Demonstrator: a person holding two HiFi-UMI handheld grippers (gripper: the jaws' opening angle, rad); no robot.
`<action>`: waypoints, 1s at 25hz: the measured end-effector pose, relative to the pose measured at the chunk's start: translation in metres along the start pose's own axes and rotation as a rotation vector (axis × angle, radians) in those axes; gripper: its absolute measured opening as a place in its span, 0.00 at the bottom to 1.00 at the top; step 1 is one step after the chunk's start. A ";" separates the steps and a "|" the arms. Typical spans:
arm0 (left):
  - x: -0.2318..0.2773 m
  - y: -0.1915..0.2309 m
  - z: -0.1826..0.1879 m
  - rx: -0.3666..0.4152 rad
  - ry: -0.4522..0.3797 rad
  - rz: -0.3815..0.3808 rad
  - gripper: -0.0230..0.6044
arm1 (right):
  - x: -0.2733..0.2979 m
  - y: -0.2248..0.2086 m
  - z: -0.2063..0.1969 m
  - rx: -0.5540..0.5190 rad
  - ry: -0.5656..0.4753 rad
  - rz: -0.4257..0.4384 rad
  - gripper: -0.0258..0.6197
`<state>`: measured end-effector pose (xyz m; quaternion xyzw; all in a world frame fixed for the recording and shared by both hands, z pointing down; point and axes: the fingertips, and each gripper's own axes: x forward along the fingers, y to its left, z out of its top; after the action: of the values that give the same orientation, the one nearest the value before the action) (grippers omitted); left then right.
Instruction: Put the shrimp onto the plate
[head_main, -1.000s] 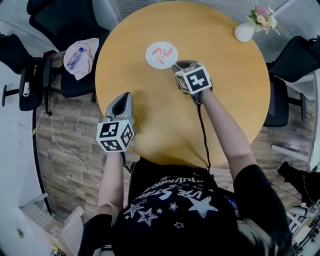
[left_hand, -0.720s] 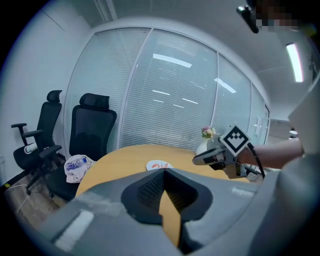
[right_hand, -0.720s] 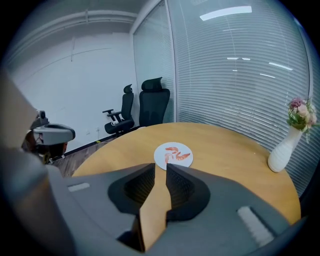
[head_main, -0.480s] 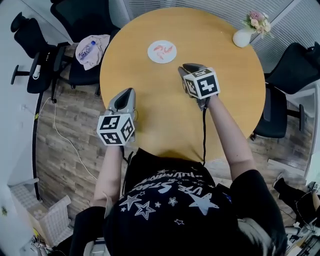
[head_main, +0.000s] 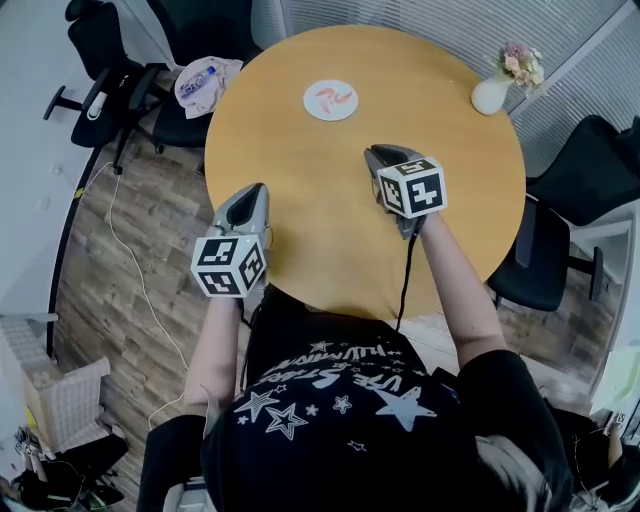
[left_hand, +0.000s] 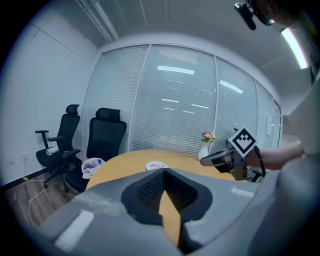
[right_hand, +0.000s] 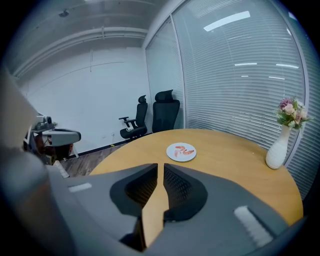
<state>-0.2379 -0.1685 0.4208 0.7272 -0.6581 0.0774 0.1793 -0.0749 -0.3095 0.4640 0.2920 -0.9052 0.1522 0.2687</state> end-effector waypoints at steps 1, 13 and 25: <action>-0.005 -0.003 -0.003 -0.004 0.000 0.013 0.04 | -0.002 0.001 -0.003 -0.002 0.001 0.008 0.10; -0.046 -0.015 -0.026 -0.060 0.009 0.082 0.04 | -0.023 0.018 -0.027 0.002 -0.006 0.071 0.07; -0.126 -0.049 -0.059 -0.085 -0.001 0.130 0.04 | -0.074 0.056 -0.067 -0.017 -0.011 0.097 0.04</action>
<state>-0.1977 -0.0270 0.4241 0.6747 -0.7067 0.0603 0.2043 -0.0320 -0.2032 0.4691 0.2466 -0.9210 0.1558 0.2583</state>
